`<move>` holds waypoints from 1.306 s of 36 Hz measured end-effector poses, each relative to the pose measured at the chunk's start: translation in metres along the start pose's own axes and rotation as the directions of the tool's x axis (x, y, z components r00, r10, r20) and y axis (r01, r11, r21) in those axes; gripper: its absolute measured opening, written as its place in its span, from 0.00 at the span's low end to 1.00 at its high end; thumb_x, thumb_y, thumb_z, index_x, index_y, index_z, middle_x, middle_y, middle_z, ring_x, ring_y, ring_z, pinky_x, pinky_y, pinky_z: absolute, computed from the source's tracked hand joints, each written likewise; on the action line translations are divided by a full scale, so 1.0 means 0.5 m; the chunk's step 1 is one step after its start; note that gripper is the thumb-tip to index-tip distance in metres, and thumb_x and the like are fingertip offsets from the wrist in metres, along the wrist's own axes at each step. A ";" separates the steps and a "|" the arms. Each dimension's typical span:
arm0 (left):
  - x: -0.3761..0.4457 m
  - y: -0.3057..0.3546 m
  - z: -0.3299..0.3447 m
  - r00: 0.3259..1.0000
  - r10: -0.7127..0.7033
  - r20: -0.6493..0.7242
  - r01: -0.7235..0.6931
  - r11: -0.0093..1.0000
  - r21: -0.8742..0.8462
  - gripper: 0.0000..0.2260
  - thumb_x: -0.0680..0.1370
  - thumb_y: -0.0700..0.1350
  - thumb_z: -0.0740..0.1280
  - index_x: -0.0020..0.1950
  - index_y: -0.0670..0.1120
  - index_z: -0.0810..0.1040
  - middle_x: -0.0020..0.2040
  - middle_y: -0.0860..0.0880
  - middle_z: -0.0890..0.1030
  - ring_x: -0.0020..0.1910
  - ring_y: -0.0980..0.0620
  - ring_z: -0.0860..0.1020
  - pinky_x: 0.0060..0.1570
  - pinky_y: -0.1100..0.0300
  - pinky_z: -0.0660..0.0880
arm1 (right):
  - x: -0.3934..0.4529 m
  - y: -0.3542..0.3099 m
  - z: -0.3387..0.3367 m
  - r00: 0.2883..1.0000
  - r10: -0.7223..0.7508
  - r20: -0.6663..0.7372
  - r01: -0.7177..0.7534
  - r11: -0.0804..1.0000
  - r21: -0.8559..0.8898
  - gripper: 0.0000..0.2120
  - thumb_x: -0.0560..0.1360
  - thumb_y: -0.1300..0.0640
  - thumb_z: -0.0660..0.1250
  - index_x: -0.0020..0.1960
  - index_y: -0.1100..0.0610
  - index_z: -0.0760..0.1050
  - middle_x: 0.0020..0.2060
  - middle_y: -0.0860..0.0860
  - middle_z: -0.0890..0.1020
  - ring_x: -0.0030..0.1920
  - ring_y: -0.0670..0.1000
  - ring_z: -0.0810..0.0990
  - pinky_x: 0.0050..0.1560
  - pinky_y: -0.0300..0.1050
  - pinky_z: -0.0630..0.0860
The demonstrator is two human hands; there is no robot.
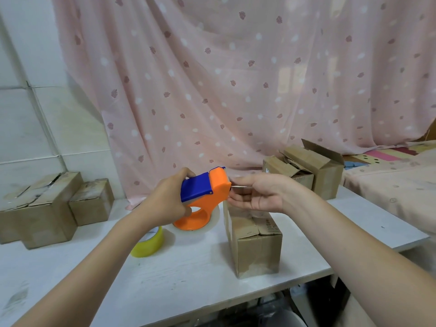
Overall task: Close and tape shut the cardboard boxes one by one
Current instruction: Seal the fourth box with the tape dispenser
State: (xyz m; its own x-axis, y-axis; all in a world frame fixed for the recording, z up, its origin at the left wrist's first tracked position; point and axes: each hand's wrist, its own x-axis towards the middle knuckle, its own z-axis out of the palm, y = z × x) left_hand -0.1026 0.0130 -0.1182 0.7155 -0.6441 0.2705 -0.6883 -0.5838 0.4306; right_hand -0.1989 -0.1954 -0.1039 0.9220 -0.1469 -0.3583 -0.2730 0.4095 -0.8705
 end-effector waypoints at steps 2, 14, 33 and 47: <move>0.000 0.001 0.001 1.000 0.003 -0.006 -0.003 1.000 -0.011 0.29 0.67 0.36 0.76 0.61 0.55 0.66 0.52 0.51 0.77 0.45 0.55 0.77 0.39 0.65 0.72 | 0.001 0.002 -0.001 1.000 -0.005 -0.015 0.005 1.000 0.013 0.04 0.77 0.66 0.69 0.44 0.65 0.79 0.36 0.60 0.83 0.38 0.53 0.82 0.42 0.51 0.85; -0.001 0.004 0.005 1.000 0.010 -0.014 -0.011 0.999 -0.032 0.29 0.67 0.36 0.75 0.61 0.55 0.67 0.52 0.50 0.78 0.47 0.50 0.78 0.44 0.58 0.76 | 0.009 0.014 0.007 0.995 -0.027 -0.095 0.026 1.000 -0.009 0.02 0.80 0.67 0.65 0.50 0.65 0.77 0.38 0.61 0.82 0.36 0.55 0.84 0.39 0.53 0.85; 0.008 0.000 0.014 1.000 0.027 -0.016 -0.026 0.997 0.066 0.29 0.67 0.35 0.72 0.64 0.53 0.67 0.51 0.50 0.78 0.46 0.47 0.78 0.46 0.50 0.79 | 0.015 0.002 0.028 0.983 0.002 -0.182 -0.027 0.991 -0.132 0.08 0.79 0.73 0.60 0.44 0.67 0.74 0.39 0.61 0.79 0.38 0.54 0.79 0.49 0.56 0.81; 0.005 -0.011 0.025 0.994 0.095 -0.056 -0.079 0.968 0.236 0.27 0.70 0.34 0.66 0.65 0.52 0.64 0.56 0.51 0.75 0.48 0.46 0.75 0.44 0.53 0.74 | 0.018 -0.002 0.016 0.959 -0.062 -0.278 -0.013 0.966 -0.259 0.10 0.78 0.74 0.62 0.40 0.66 0.73 0.30 0.56 0.75 0.32 0.53 0.75 0.53 0.56 0.82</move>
State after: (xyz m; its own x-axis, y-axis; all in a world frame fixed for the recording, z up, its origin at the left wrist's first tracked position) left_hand -0.0984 0.0086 -0.1307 0.6526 -0.6679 0.3579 -0.7514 -0.6313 0.1921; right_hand -0.1883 -0.1900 -0.1036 0.8244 -0.4162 -0.3835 -0.3466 0.1643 -0.9235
